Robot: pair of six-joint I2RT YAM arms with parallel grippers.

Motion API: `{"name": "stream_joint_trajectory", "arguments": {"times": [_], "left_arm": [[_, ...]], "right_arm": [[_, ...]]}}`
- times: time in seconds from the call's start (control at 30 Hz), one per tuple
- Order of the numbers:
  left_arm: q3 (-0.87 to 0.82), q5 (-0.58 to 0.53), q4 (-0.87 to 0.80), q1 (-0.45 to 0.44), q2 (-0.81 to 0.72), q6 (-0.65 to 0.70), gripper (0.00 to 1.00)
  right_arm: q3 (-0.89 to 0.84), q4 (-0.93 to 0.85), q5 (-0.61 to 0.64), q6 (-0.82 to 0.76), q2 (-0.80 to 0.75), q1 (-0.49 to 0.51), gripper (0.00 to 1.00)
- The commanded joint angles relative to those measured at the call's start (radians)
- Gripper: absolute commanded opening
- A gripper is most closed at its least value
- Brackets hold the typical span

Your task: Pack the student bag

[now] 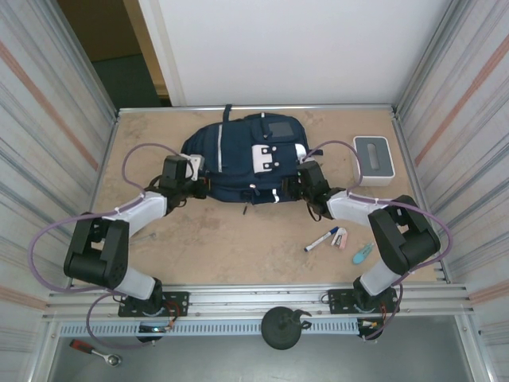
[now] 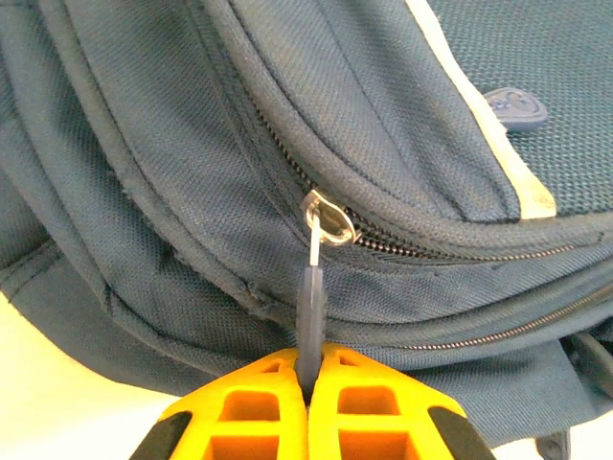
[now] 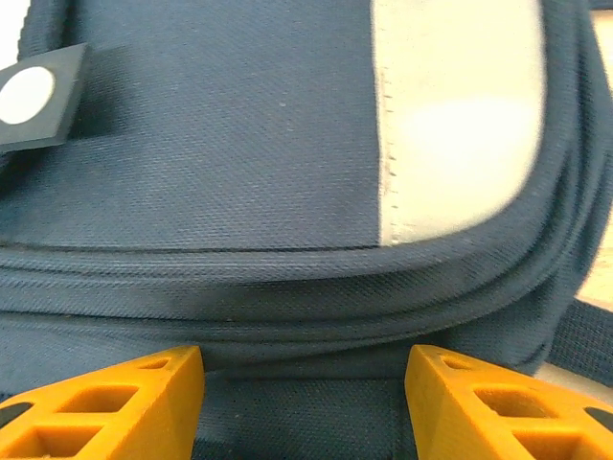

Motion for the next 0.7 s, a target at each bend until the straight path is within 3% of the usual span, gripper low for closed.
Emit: {"name": "stream_joint_trajectory", "arguments": {"times": [0.0, 0.2, 0.37, 0.53, 0.67], "left_arm": [[-0.023, 0.081, 0.044, 0.014, -0.052, 0.004, 0.00], [-0.042, 0.215, 0.073, 0.008, -0.057, -0.023, 0.00], [-0.045, 0.224, 0.043, -0.022, -0.088, 0.016, 0.00], [-0.048, 0.242, 0.012, -0.045, -0.129, 0.065, 0.00], [-0.047, 0.244, 0.009, -0.082, -0.141, 0.097, 0.00]], "right_arm": [[0.013, -0.095, 0.018, -0.031, -0.006, -0.043, 0.57], [0.091, -0.170, -0.020, -0.044, 0.015, -0.115, 0.58], [0.131, -0.217, -0.036, -0.057, -0.019, -0.154, 0.58], [0.118, -0.243, -0.099, -0.024, -0.098, -0.140, 0.58], [0.058, -0.176, -0.217, 0.066, -0.125, -0.069, 0.58]]}}
